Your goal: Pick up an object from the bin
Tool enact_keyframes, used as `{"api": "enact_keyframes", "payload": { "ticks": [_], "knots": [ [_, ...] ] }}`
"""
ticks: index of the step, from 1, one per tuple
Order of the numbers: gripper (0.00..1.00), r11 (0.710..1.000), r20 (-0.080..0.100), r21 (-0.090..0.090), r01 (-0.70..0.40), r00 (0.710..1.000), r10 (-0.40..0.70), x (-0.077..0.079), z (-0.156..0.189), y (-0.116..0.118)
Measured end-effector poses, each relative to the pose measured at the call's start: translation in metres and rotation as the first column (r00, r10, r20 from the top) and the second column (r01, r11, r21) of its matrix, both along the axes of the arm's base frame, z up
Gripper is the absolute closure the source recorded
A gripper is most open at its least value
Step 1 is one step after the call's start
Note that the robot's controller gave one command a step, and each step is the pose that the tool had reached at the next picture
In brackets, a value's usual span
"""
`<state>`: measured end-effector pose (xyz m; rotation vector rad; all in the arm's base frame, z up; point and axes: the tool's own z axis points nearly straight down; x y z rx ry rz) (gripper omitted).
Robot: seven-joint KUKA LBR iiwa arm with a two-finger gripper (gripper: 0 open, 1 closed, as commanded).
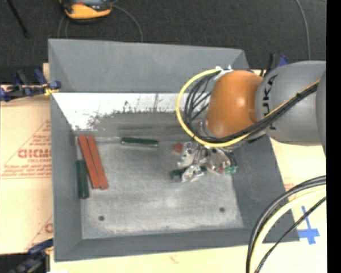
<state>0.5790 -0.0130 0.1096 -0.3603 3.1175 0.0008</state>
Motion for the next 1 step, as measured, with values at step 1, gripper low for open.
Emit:
{"api": "enact_keyframes", "payload": {
  "ticks": [1],
  "knots": [
    [1.00, 1.000, 0.001, -0.001, -0.002, 1.000, 0.002, 0.0030, 0.1213, 0.0041]
  ]
}}
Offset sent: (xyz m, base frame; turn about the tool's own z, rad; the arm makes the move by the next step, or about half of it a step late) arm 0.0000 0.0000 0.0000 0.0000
